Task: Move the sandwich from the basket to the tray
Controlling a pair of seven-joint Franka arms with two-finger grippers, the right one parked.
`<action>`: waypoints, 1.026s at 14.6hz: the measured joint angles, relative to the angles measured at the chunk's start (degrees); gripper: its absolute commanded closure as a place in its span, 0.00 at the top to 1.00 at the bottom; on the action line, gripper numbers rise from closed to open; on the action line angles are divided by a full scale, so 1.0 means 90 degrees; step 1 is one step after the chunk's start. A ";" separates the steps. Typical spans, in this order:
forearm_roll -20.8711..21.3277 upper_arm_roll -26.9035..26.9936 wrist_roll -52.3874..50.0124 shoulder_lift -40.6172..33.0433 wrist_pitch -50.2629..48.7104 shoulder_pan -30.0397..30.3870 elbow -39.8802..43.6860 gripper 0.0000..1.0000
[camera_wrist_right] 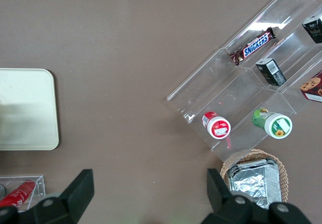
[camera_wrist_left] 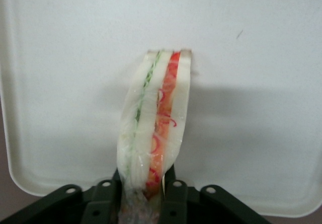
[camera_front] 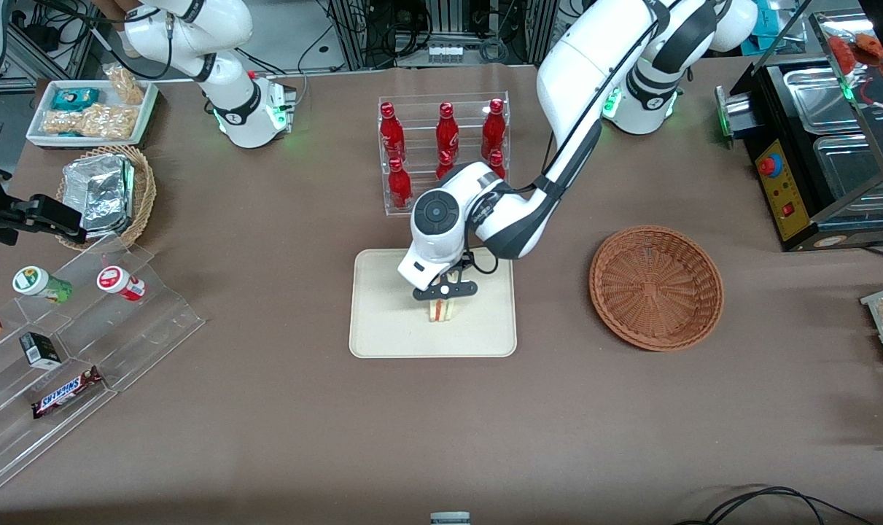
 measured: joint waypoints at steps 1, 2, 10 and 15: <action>0.0121 0.0015 -0.0119 -0.0003 0.0001 0.0002 0.0054 1.00; 0.0203 0.0049 -0.0244 -0.0019 -0.0001 0.0005 0.0151 1.00; -0.0451 0.1642 0.0456 -0.1884 -0.2018 0.0052 0.0379 1.00; -0.0942 0.3514 0.2859 -0.2861 -0.3880 0.0089 0.0044 1.00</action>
